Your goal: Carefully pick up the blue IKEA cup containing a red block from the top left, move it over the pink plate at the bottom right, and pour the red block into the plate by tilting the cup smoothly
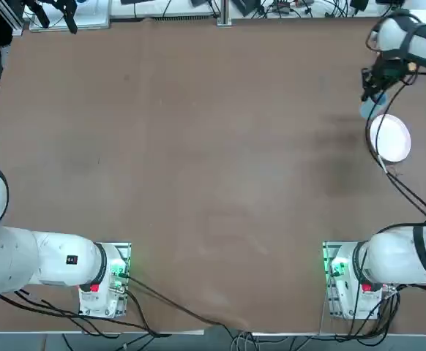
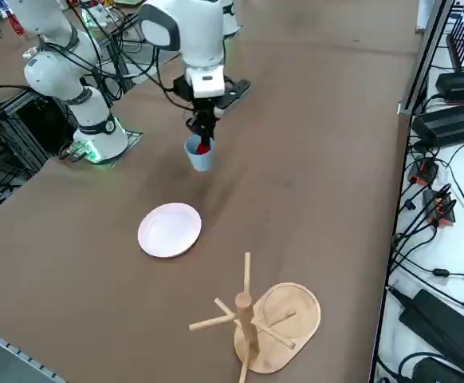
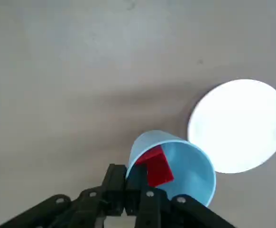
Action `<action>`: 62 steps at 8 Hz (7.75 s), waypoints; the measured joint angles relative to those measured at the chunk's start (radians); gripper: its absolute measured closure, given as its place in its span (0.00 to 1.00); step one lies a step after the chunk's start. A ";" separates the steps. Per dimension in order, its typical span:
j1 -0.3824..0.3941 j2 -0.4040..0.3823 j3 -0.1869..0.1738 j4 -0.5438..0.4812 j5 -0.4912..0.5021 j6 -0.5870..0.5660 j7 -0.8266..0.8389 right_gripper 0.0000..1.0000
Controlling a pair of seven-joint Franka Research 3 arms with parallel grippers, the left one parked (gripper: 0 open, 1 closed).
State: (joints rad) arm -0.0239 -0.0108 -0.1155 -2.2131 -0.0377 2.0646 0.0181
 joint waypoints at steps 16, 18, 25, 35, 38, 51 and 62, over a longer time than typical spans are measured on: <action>-0.352 0.032 -0.005 -0.065 0.335 -0.085 -0.740 0.97; -0.422 0.073 -0.005 -0.003 0.413 -0.213 -0.820 0.97; -0.546 0.267 -0.005 0.152 0.581 -0.383 -1.030 0.97; -0.665 0.470 -0.005 0.317 0.663 -0.642 -0.846 0.97; -0.670 0.507 -0.004 0.360 0.677 -0.685 -0.843 0.97; -0.743 0.769 -0.003 0.591 0.742 -0.969 -0.951 0.97; -0.773 0.901 0.001 0.721 0.760 -1.116 -0.988 0.97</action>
State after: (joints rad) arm -0.7969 0.8900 -0.1145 -1.4919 0.7223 0.9487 -0.9696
